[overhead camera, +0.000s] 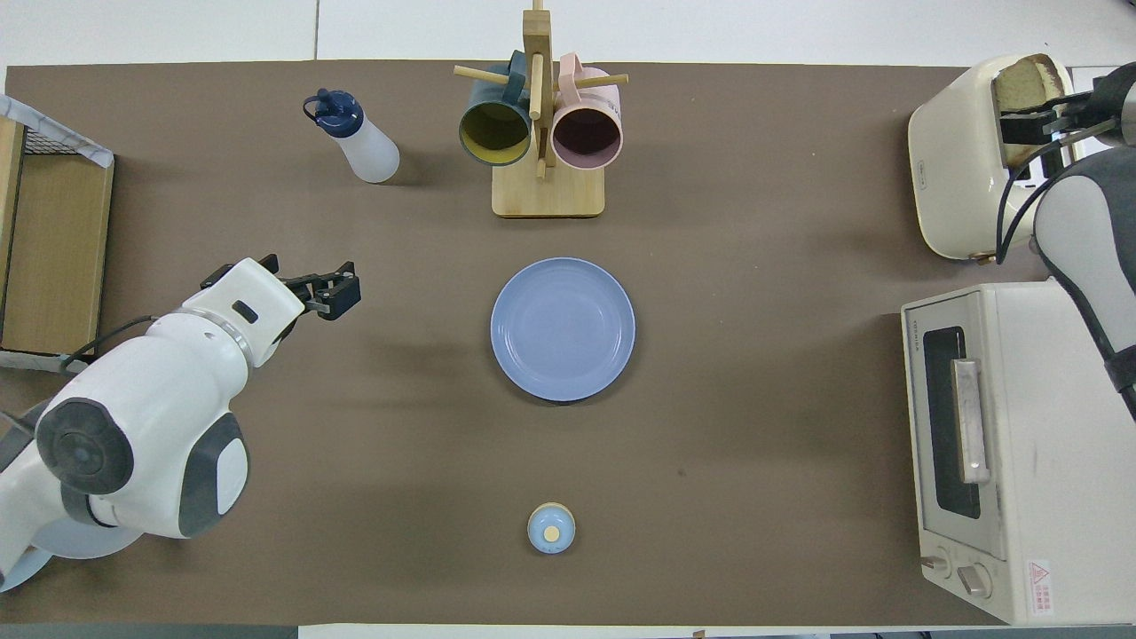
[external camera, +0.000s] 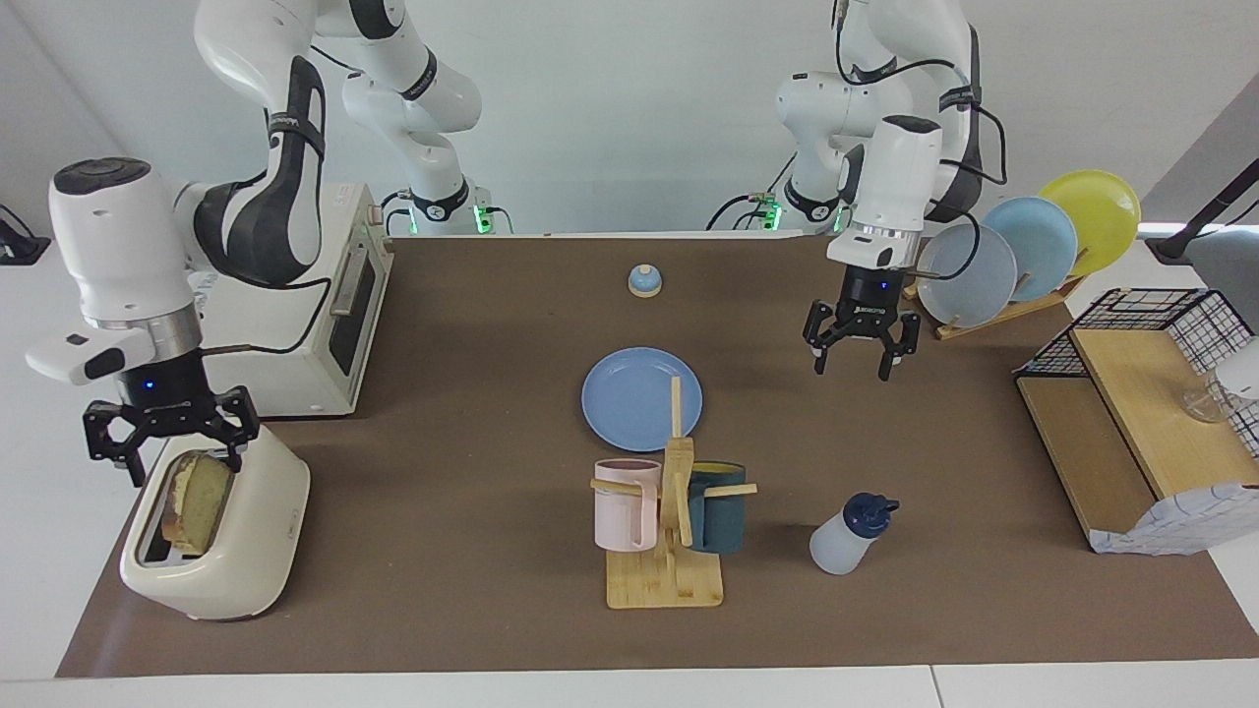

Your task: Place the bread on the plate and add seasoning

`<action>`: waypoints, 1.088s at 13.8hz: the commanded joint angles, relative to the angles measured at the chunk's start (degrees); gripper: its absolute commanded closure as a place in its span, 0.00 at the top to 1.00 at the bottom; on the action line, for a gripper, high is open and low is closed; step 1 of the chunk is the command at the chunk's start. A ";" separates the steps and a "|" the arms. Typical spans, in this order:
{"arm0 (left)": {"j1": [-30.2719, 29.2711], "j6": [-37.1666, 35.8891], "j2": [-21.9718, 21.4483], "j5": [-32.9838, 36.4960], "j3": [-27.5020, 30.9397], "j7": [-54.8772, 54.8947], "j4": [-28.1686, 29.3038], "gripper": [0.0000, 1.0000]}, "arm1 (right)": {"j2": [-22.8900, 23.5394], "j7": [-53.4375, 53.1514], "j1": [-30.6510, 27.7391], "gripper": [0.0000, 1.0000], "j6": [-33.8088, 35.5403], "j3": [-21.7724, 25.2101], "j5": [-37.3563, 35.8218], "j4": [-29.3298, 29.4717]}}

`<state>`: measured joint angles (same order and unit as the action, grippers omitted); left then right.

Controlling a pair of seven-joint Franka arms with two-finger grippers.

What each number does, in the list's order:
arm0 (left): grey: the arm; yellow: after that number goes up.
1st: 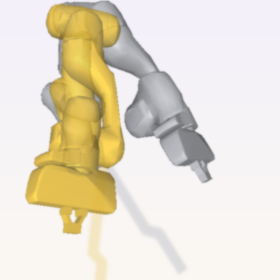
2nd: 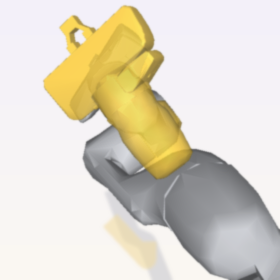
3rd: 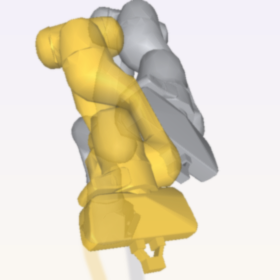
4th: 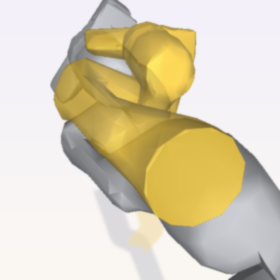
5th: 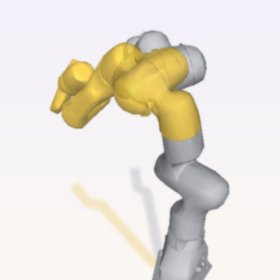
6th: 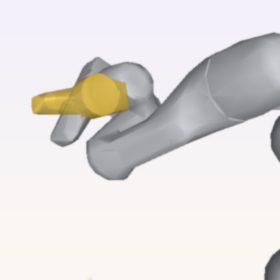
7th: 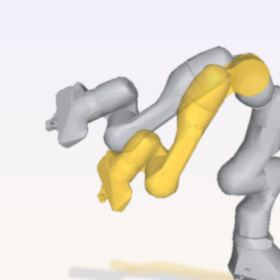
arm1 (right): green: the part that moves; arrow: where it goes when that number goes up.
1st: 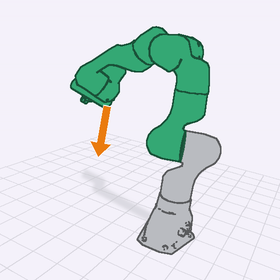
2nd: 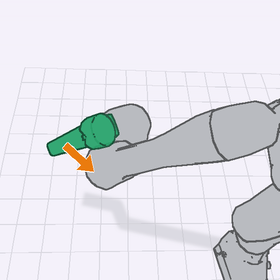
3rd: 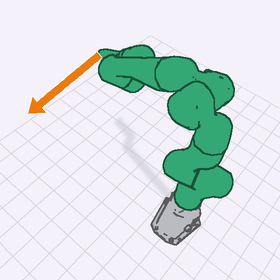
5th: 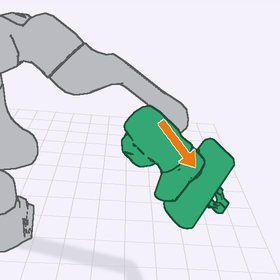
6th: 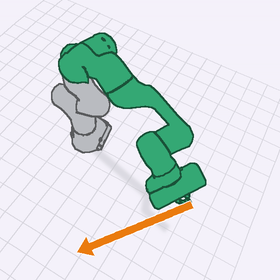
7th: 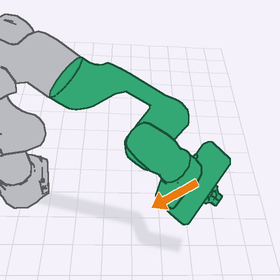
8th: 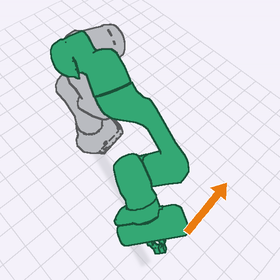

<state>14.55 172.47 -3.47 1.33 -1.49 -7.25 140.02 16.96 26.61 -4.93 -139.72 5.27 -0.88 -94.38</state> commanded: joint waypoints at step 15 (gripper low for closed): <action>33.69 23.70 30.62 -18.90 29.69 -1.36 -12.75 1.00 | 0.79 6.26 -0.78 0.00 1.68 -0.52 5.80 3.30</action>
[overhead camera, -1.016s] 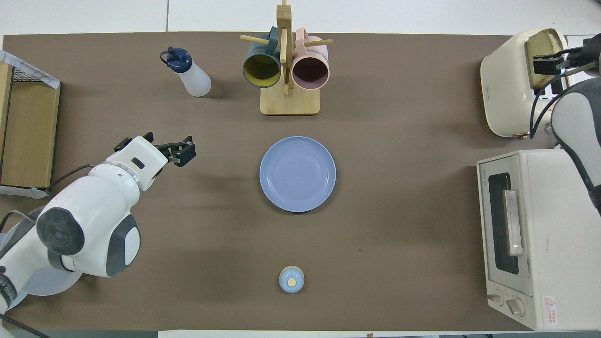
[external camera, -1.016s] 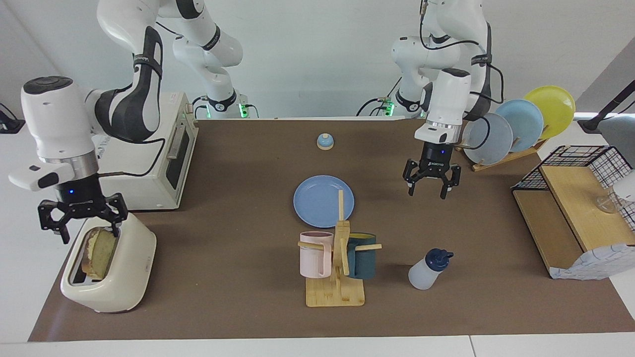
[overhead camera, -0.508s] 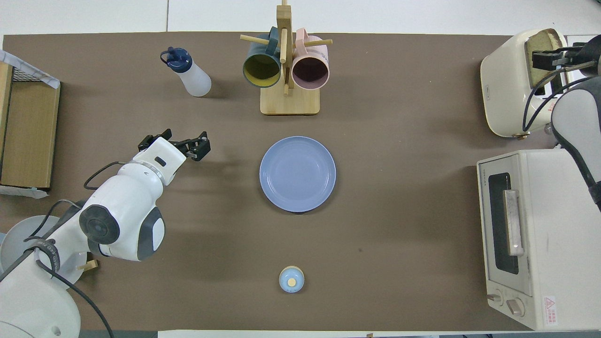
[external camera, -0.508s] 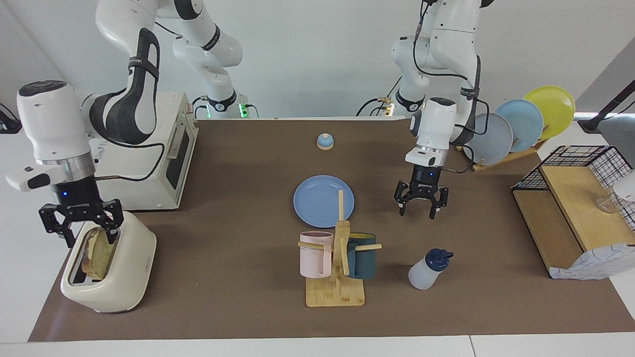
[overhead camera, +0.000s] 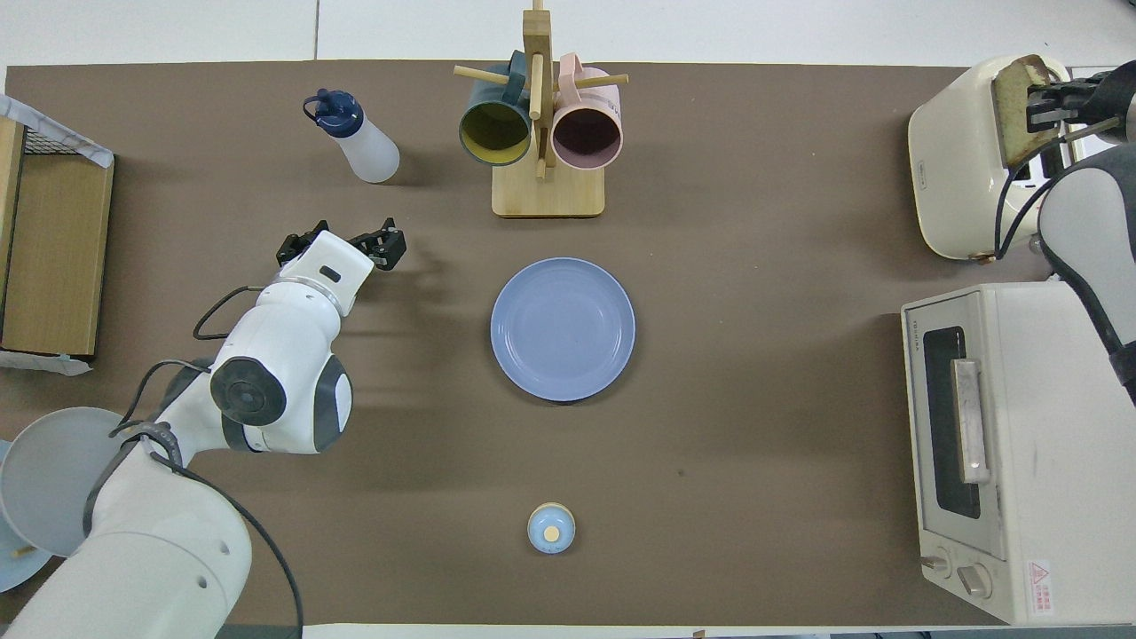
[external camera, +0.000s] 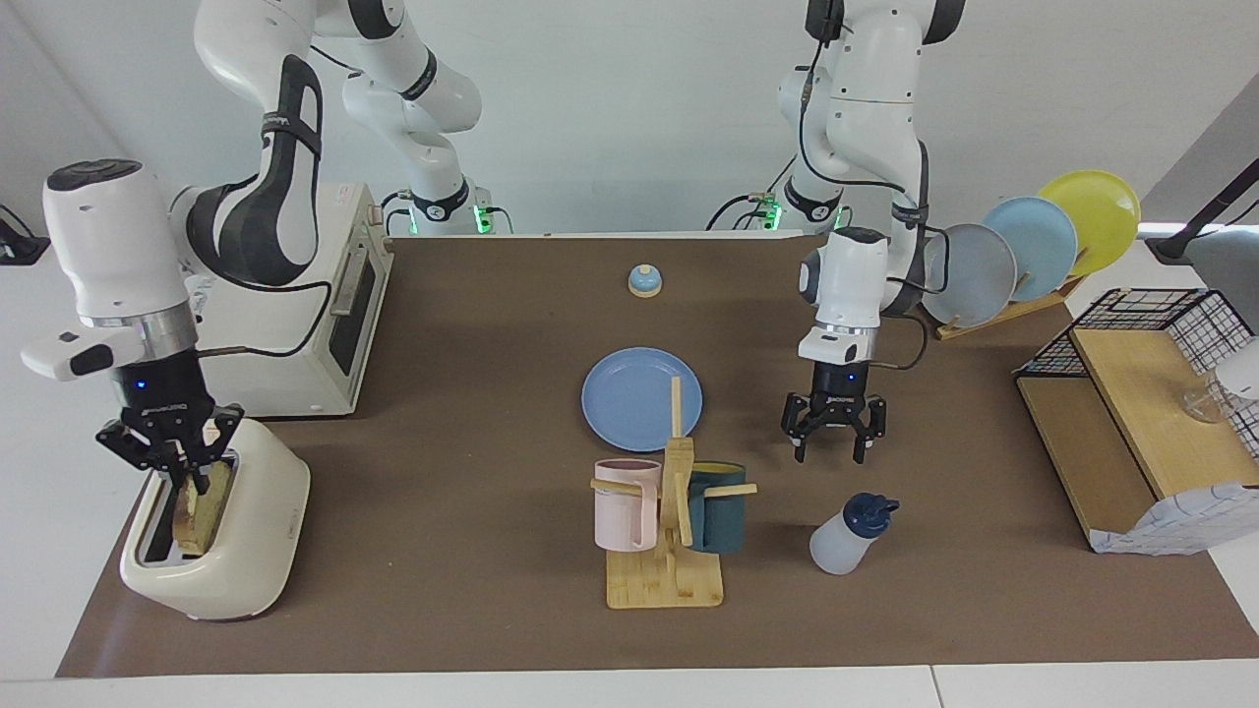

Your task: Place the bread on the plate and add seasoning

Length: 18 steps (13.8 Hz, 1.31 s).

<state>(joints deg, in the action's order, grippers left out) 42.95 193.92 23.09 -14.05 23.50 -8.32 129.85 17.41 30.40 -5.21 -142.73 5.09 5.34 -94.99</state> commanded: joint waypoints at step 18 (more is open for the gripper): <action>2.40 -5.39 14.35 -4.59 5.59 0.23 -19.89 1.00 | -20.13 -36.17 26.65 0.00 26.77 -2.53 3.85 -11.49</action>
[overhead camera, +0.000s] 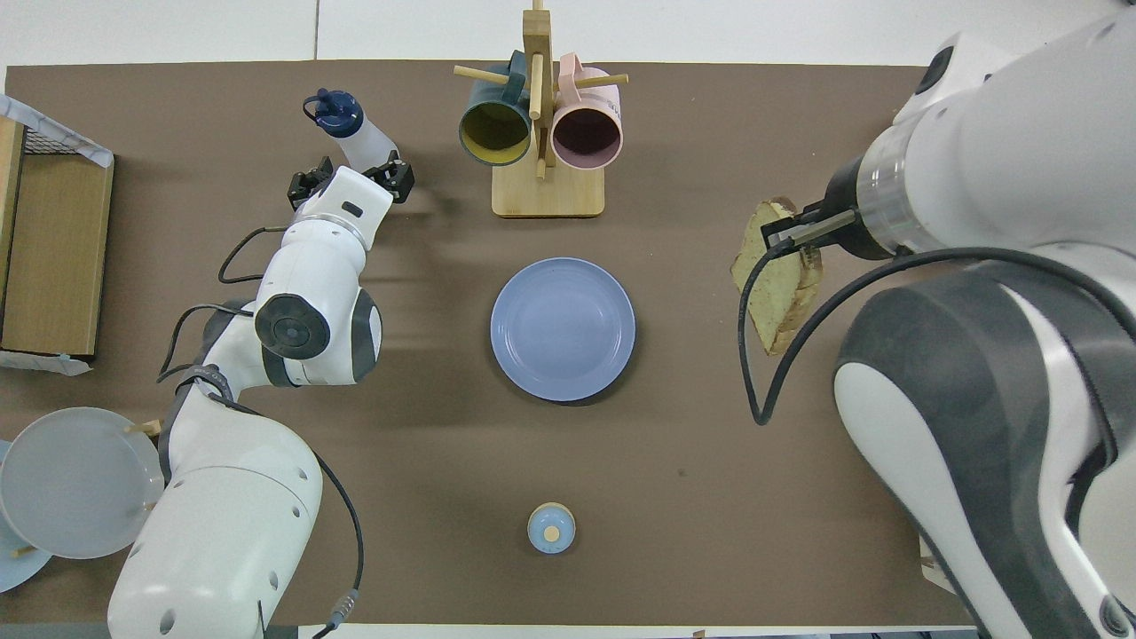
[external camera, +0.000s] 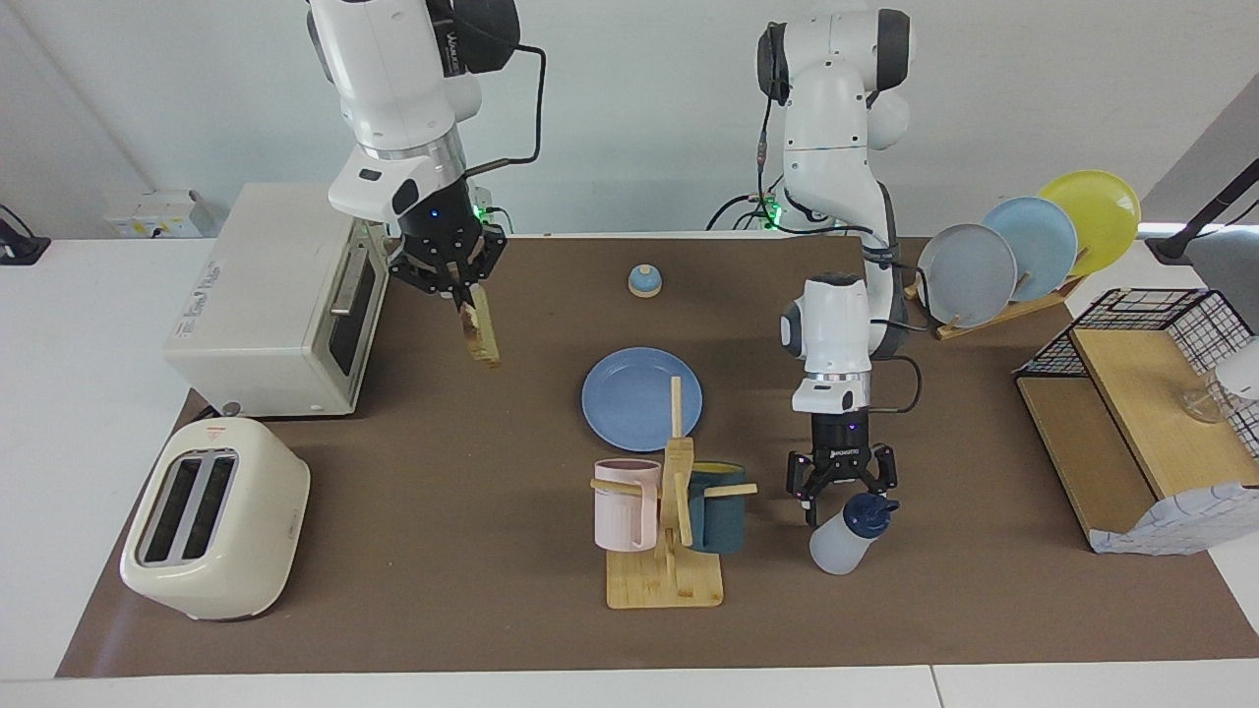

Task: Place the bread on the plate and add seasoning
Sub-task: 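Carry the bread slice with the right gripper onto the blue plate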

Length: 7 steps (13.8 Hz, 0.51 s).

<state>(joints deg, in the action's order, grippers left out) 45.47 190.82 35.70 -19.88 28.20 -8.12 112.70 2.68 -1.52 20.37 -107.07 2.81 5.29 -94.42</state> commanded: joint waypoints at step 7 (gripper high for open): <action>-0.38 -6.07 3.06 1.51 0.98 0.04 -5.99 1.00 | 1.80 -29.59 14.42 0.00 -32.29 -0.61 7.81 -18.07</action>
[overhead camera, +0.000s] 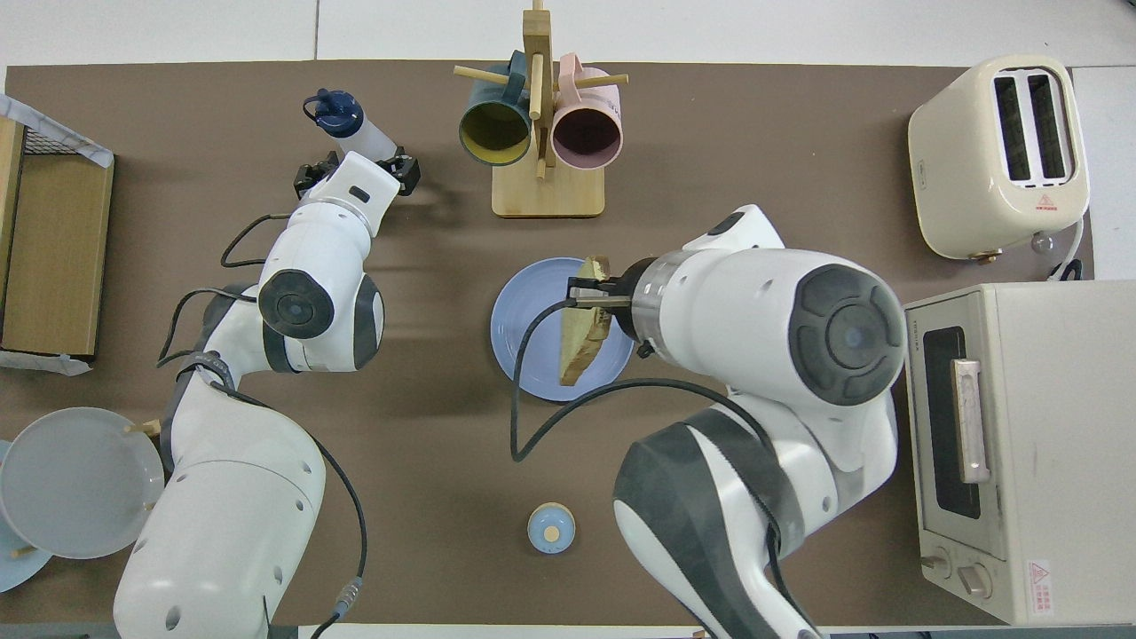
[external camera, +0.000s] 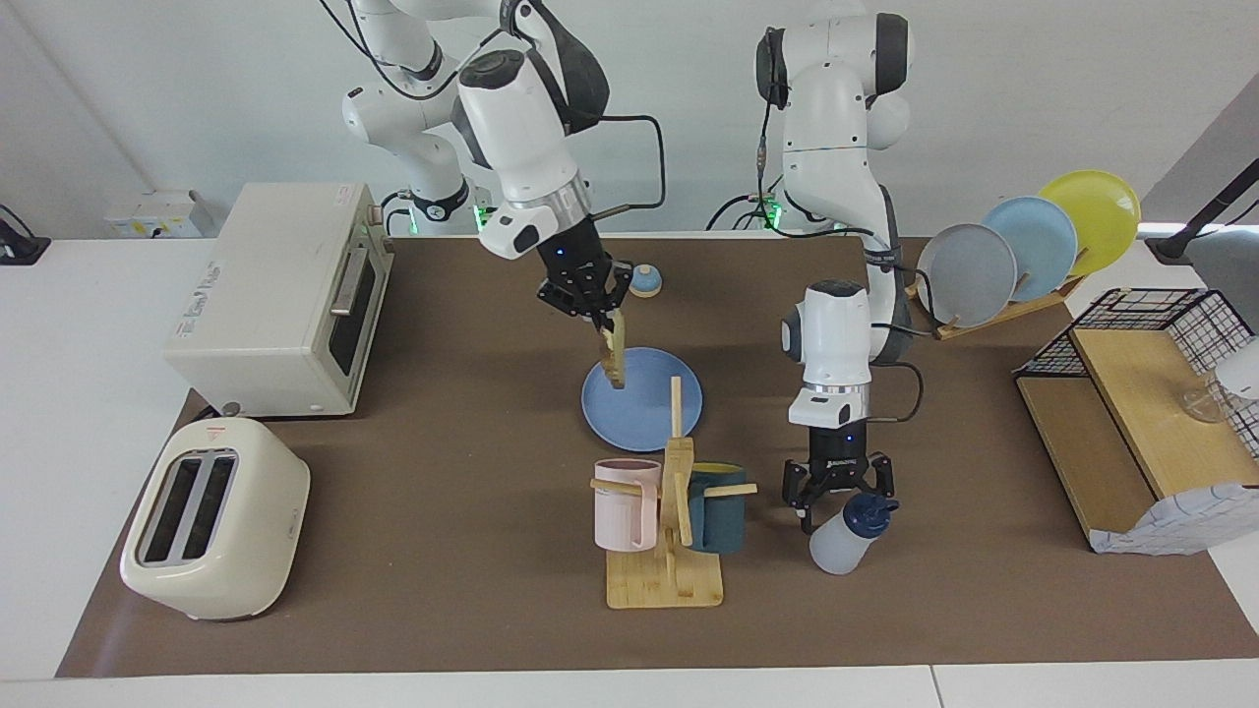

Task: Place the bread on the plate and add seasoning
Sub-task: 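Carry the bread slice with the right gripper onto the blue plate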

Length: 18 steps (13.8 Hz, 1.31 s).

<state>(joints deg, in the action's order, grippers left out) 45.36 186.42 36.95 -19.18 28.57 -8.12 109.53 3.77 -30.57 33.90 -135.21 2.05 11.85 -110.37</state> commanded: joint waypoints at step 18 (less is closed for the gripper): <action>-2.56 -4.13 3.66 2.66 0.43 -0.49 -6.97 0.95 | 2.83 6.49 5.39 0.00 -27.63 0.15 1.25 -13.90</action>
<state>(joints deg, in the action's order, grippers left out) 43.02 183.45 39.45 -17.21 28.72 -8.11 104.30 8.06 -25.75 39.62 -159.77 2.43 11.96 -121.64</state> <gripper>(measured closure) 0.009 0.930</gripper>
